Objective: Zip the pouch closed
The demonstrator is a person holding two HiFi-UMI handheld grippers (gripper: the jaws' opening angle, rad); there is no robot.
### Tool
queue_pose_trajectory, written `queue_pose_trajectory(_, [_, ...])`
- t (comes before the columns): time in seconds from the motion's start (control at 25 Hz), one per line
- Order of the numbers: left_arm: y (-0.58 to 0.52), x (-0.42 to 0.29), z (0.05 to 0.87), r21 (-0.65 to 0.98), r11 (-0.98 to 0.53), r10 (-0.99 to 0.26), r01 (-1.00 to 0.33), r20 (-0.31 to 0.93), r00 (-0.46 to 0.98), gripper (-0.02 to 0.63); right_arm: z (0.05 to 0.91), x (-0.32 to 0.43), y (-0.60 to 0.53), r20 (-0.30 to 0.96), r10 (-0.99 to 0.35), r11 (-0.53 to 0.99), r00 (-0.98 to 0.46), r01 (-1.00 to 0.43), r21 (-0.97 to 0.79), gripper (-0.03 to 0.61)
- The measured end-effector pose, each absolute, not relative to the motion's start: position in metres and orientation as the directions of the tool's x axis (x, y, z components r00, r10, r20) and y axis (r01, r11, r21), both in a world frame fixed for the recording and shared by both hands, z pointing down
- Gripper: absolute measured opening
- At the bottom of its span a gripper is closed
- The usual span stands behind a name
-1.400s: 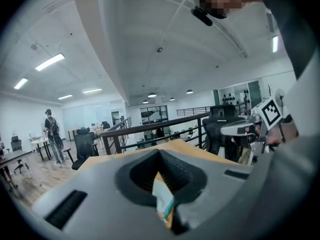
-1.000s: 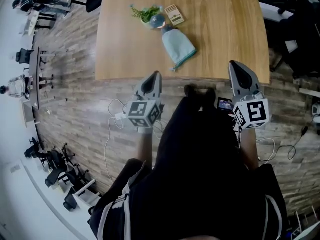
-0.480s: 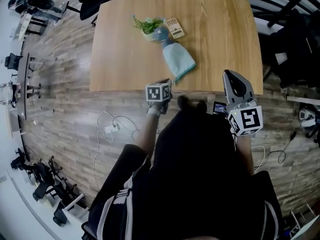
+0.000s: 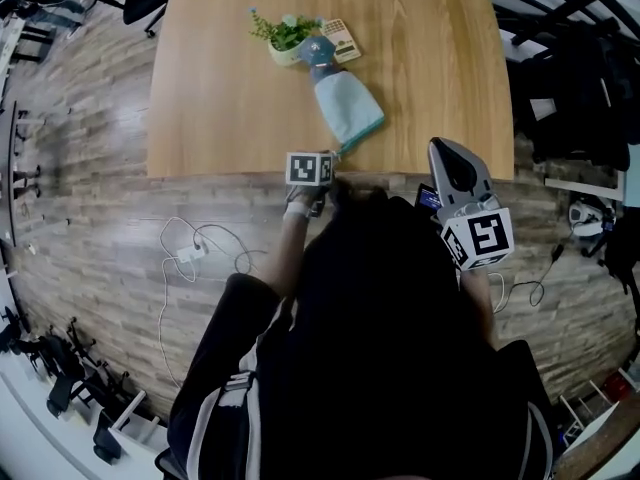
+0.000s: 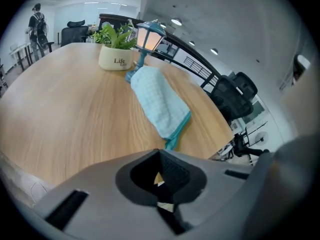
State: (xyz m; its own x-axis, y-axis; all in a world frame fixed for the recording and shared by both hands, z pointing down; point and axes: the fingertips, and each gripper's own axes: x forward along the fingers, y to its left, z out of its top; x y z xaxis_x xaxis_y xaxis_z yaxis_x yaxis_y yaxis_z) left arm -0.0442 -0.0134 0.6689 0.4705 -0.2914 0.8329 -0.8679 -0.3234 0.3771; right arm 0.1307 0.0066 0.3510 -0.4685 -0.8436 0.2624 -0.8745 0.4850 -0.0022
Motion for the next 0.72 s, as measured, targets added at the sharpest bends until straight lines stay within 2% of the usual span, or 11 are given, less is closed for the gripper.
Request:
queue_pose_trajectory(0.4, [-0.011, -0.047, 0.683, 0.417, -0.336, -0.229, -0.844, 0.834, 0.503, -0.002, 0.374, 0.076, -0.001, 0.337, -0.799, 0.533, -0.497, -0.846, 0.017, 0.014])
queue_pose_trajectory(0.72, [-0.009, -0.041, 0.693, 0.467, -0.289, -0.156, -0.836, 0.838, 0.522, -0.002, 0.448, 0.056, 0.008, 0.512, -0.698, 0.565, -0.5, -0.824, -0.034, 0.015])
